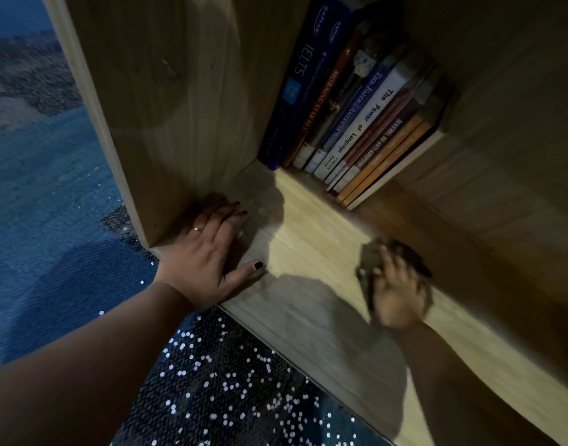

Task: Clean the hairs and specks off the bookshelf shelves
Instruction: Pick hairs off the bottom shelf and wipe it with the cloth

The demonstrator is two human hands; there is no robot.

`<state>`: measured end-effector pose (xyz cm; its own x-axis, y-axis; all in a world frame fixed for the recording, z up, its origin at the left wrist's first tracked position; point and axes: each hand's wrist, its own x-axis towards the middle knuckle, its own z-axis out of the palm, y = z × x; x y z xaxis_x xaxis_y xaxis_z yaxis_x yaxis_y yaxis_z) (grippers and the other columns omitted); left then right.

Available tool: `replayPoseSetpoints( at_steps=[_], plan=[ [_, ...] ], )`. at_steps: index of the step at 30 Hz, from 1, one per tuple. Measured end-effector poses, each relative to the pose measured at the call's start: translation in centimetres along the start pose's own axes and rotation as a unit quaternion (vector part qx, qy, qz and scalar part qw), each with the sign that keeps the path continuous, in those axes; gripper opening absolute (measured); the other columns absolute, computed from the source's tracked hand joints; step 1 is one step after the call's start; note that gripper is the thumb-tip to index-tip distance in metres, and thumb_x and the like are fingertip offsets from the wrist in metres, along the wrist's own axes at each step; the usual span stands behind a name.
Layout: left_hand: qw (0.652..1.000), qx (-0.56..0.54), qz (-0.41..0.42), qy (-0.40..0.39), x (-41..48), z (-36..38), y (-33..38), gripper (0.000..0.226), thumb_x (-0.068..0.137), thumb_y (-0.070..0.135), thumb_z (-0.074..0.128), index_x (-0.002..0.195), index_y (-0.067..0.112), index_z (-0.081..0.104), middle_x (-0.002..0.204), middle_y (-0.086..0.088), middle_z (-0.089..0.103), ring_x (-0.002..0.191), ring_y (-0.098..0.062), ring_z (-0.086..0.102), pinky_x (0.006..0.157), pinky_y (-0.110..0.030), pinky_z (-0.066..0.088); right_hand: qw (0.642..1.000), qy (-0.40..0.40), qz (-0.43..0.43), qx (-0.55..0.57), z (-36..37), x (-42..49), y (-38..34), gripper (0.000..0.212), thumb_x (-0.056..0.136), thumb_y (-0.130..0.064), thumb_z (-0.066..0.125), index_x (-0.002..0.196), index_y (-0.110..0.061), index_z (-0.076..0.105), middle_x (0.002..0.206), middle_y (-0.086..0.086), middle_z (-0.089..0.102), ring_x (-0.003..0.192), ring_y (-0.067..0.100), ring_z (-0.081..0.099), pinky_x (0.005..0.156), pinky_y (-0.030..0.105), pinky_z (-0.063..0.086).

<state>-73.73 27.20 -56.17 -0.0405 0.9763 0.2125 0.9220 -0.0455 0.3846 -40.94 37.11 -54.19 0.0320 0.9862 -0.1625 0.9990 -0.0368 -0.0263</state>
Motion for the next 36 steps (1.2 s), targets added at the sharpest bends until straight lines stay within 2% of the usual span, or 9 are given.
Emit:
replayPoseSetpoints(
  at_steps=[4,7,12,16,19,21,23,29,36],
  plan=[
    [1.0,-0.001,-0.002,-0.001,0.0,-0.1,-0.1,0.079,0.088,0.072,0.033,0.143,0.015,0.035,0.145,-0.01,0.042,0.135,-0.033,0.036,0.106,-0.047,0.039,0.99,-0.031,-0.14,0.006,0.5,-0.1,-8.1,0.054,0.101,-0.045,0.019,0.15,-0.043,-0.003,0.161,-0.01,-0.008,0.148,0.022,-0.002,0.116,0.048,-0.003],
    [1.0,-0.003,-0.001,-0.004,0.0,-0.3,-0.1,0.078,0.088,0.07,0.035,0.144,0.016,0.034,0.147,-0.009,0.04,0.136,-0.032,0.035,0.108,-0.046,0.038,0.979,-0.044,-0.197,0.017,0.4,-3.4,-7.1,0.052,0.099,-0.049,0.011,0.147,-0.048,-0.01,0.159,-0.015,-0.016,0.148,0.015,-0.01,0.12,0.047,0.0],
    [1.0,0.004,-0.002,-0.028,0.0,-0.7,0.1,0.081,0.088,0.075,0.027,0.143,0.017,0.035,0.147,-0.009,0.04,0.138,-0.029,0.03,0.108,-0.046,0.036,0.972,-0.075,-0.22,-0.027,1.1,-13.1,-1.6,0.056,0.091,-0.059,-0.005,0.146,-0.052,-0.011,0.158,-0.016,-0.019,0.148,0.015,-0.009,0.119,0.042,0.007],
    [0.999,-0.015,-0.011,-0.036,-1.0,-1.7,0.7,0.075,0.092,0.067,0.031,0.139,0.011,0.045,0.142,-0.013,0.046,0.129,-0.031,0.038,0.104,-0.049,0.041,0.975,-0.097,-0.198,-0.018,1.9,-16.6,-3.3,0.053,0.098,-0.05,0.011,0.149,-0.042,0.022,0.16,-0.009,0.017,0.141,0.021,0.025,0.105,0.04,0.021],
    [0.997,-0.063,-0.045,0.004,-5.1,-2.1,1.0,0.059,0.096,0.053,0.038,0.14,0.014,0.043,0.141,-0.01,0.045,0.13,-0.028,0.036,0.111,-0.041,0.028,0.971,-0.085,-0.224,-0.024,1.8,-15.9,-6.3,0.054,0.096,-0.053,0.0,0.149,-0.048,0.007,0.161,-0.015,0.0,0.148,0.016,0.007,0.113,0.042,0.01],
    [0.995,-0.077,-0.058,0.015,-8.3,-1.8,0.4,0.054,0.096,0.048,0.041,0.139,0.015,0.043,0.141,-0.007,0.044,0.132,-0.026,0.036,0.112,-0.039,0.028,0.962,-0.068,-0.265,-0.011,1.8,-14.5,-9.0,0.054,0.091,-0.056,-0.007,0.145,-0.051,-0.014,0.155,-0.019,-0.024,0.146,0.014,-0.017,0.117,0.043,-0.005],
    [0.994,-0.079,-0.081,0.003,-11.2,-1.3,-0.6,0.051,0.097,0.048,0.041,0.136,0.015,0.046,0.141,-0.005,0.043,0.132,-0.026,0.037,0.111,-0.041,0.03,0.959,-0.077,-0.272,0.003,1.4,-12.8,-12.2,0.053,0.093,-0.054,-0.004,0.142,-0.05,-0.023,0.152,-0.018,-0.033,0.143,0.016,-0.027,0.118,0.047,-0.01],
    [0.986,-0.073,-0.147,-0.028,-14.3,-0.8,-2.0,0.05,0.095,0.05,0.038,0.133,0.019,0.048,0.141,-0.001,0.042,0.132,-0.024,0.036,0.11,-0.042,0.035,0.964,-0.076,-0.253,-0.024,1.6,-7.7,-20.3,0.054,0.101,-0.046,0.013,0.149,-0.042,-0.011,0.158,-0.01,-0.024,0.146,0.025,-0.016,0.117,0.055,-0.005],
    [0.989,-0.042,-0.117,-0.074,-13.5,-2.7,-1.9,0.053,0.093,0.051,0.037,0.134,0.02,0.049,0.14,-0.001,0.045,0.133,-0.023,0.036,0.109,-0.043,0.038,0.969,-0.116,-0.215,-0.03,0.8,-4.7,-23.6,0.055,0.101,-0.046,0.014,0.15,-0.04,-0.01,0.159,-0.008,-0.022,0.146,0.027,-0.017,0.116,0.056,-0.009]
  ],
)
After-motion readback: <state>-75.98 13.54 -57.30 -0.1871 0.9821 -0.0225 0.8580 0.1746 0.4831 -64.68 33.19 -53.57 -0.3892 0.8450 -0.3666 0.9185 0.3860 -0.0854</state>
